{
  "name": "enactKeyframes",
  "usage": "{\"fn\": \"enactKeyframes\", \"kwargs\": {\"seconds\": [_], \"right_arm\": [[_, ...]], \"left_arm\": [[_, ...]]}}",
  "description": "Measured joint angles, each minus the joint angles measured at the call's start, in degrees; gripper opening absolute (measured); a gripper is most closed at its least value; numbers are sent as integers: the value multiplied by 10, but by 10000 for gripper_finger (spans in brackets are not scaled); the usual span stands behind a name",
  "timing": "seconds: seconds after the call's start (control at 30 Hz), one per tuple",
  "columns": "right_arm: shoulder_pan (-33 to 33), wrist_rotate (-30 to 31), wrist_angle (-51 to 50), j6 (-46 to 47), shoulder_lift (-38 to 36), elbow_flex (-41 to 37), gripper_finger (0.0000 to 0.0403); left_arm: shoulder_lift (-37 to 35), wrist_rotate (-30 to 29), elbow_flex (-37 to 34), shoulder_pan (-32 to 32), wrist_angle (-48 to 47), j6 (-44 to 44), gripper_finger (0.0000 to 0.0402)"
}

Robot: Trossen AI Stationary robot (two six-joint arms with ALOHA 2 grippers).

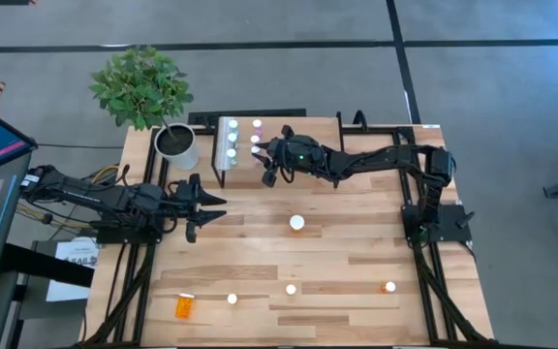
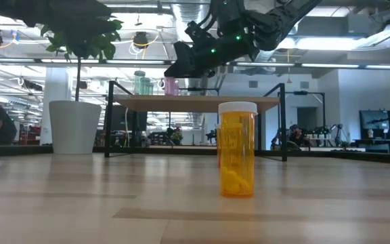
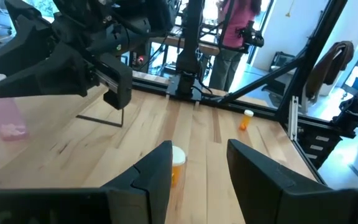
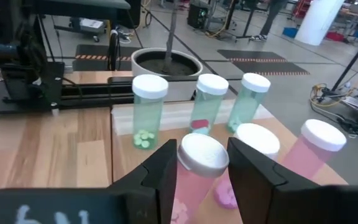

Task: Pick and place medicine bottles onto shelf by color
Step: Put the pink pill bottle on the shelf aligned with the other pink pill bottles, then put the left small orange pill bottle on the shelf

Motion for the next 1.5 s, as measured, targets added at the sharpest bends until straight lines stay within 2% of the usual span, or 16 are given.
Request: {"fn": "enactKeyframes", "kwargs": {"seconds": [0.53, 1.0, 1.33, 1.5], "right_arm": [[-3, 0, -1, 2, 0, 0, 163], [-3, -1, 2, 15, 0, 0, 213], [-3, -1, 30, 25, -1, 0, 215], [-1, -1, 11, 28, -28, 0, 216]], "left_arm": [[0, 0, 0, 0, 1, -1, 141], [0, 0, 0, 0, 1, -2, 141], [0, 0, 0, 0, 1, -2, 141], [0, 0, 0, 0, -2, -2, 141]]}}
